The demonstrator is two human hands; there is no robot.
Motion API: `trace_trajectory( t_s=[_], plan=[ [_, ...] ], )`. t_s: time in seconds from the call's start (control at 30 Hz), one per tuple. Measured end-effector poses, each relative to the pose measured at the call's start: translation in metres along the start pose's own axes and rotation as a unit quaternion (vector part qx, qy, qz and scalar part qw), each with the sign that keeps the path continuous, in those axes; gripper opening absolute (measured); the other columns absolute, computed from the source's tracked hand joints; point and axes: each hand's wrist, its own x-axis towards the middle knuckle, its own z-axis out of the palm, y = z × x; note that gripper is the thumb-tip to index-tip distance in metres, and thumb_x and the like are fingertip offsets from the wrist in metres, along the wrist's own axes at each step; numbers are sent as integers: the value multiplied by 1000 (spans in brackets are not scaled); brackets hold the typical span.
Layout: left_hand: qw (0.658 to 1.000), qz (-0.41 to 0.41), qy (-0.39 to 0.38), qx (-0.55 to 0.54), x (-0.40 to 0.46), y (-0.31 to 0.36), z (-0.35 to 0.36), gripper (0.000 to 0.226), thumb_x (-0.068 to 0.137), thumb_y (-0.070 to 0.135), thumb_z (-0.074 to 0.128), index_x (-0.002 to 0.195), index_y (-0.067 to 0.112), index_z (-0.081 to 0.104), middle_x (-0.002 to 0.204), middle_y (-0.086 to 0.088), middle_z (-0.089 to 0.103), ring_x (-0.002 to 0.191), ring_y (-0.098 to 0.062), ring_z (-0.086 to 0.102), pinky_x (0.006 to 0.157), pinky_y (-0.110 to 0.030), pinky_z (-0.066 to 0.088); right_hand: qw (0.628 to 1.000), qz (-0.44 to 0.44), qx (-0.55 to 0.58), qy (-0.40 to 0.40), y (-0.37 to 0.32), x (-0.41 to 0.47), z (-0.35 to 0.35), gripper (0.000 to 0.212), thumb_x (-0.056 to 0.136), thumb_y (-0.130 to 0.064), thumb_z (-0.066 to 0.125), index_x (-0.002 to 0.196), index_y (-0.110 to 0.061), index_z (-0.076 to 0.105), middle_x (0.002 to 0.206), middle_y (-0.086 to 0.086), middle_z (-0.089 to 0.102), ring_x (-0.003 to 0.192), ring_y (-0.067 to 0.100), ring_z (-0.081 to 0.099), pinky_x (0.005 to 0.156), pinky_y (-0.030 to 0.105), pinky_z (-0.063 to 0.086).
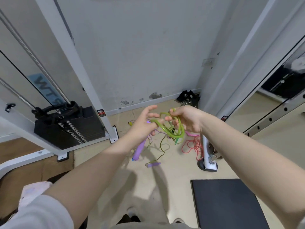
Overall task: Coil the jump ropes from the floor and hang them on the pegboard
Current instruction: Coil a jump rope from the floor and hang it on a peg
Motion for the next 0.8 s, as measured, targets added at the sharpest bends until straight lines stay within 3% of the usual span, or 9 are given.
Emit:
trace_trajectory(
  t_s=[0.1, 0.17, 0.3, 0.4, 0.47, 0.53, 0.6, 0.73, 0.8],
  plan=[
    [998, 6, -28, 64, -7, -5, 4, 19, 86, 8, 63, 98, 23, 60, 82, 9, 60, 47, -9, 47, 50, -21, 41, 996, 55, -69, -26, -5, -9, 0, 20, 98, -9, 35, 81, -11, 45, 50, -1, 56, 28, 2, 36, 29, 12, 30],
    [996, -11, -54, 66, -12, -3, 4, 14, 90, 8, 56, 81, 16, 61, 53, 8, 60, 37, -5, 45, 44, -16, 38, 995, 78, -46, -37, -8, -12, 3, 28, 99, -13, 34, 80, -3, 52, 56, 5, 63, 34, 8, 53, 34, 16, 43],
    [998, -34, 1, 54, -12, -4, -7, 12, 88, -1, 54, 82, 8, 58, 63, 1, 62, 29, -4, 42, 35, -16, 36, 970, -24, -173, 167, -6, 3, -2, 22, 97, -12, 39, 79, -10, 52, 75, 4, 53, 62, 15, 49, 72, 29, 44],
    [989, -57, 32, 132, -13, -12, -30, 12, 85, 6, 62, 75, 10, 57, 57, -2, 54, 28, -5, 38, 34, -15, 33, 962, -28, -142, 232, 0, 10, -18, 30, 96, -4, 35, 69, -6, 47, 56, 7, 52, 46, 15, 47, 49, 23, 44],
    [992, -70, 5, 102, -15, -10, -45, 22, 86, 6, 61, 65, 9, 54, 43, 1, 47, 31, -8, 36, 37, -16, 31, 910, 15, -323, 261, 9, 13, -30, 30, 93, 1, 39, 65, -1, 46, 49, 6, 54, 40, 16, 52, 40, 18, 41],
    [997, -72, -28, 0, -18, -2, -56, 25, 89, 1, 53, 65, 5, 53, 37, 4, 43, 32, -8, 34, 39, -17, 31, 789, 21, -536, 300, 19, 14, -37, 16, 89, 0, 43, 79, 4, 54, 78, 13, 61, 75, 26, 64, 60, 25, 46],
    [994, -53, -39, -91, -18, 7, -67, 33, 91, -3, 44, 62, 7, 58, 36, 3, 43, 31, -6, 34, 43, -19, 34, 737, 9, -601, 308, 31, 21, -47, 22, 87, -2, 45, 105, 4, 56, 112, 20, 60, 106, 32, 58, 78, 31, 45],
    [992, 7, -66, -107, -16, 26, -85, 41, 95, 1, 36, 69, 11, 66, 36, 2, 37, 31, -10, 32, 46, -23, 36, 801, -59, -561, 199, 35, 26, -30, 36, 87, -8, 55, 123, -11, 55, 130, 14, 52, 121, 28, 49, 93, 26, 38],
    [995, 19, -84, -55, -16, 35, -85, 30, 96, 5, 38, 78, 6, 62, 37, 2, 38, 32, -10, 33, 43, -22, 32, 917, -127, -368, 91, 28, 18, -2, 26, 94, -29, 51, 117, -20, 59, 128, 4, 56, 124, 20, 49, 99, 28, 35]
  ],
)
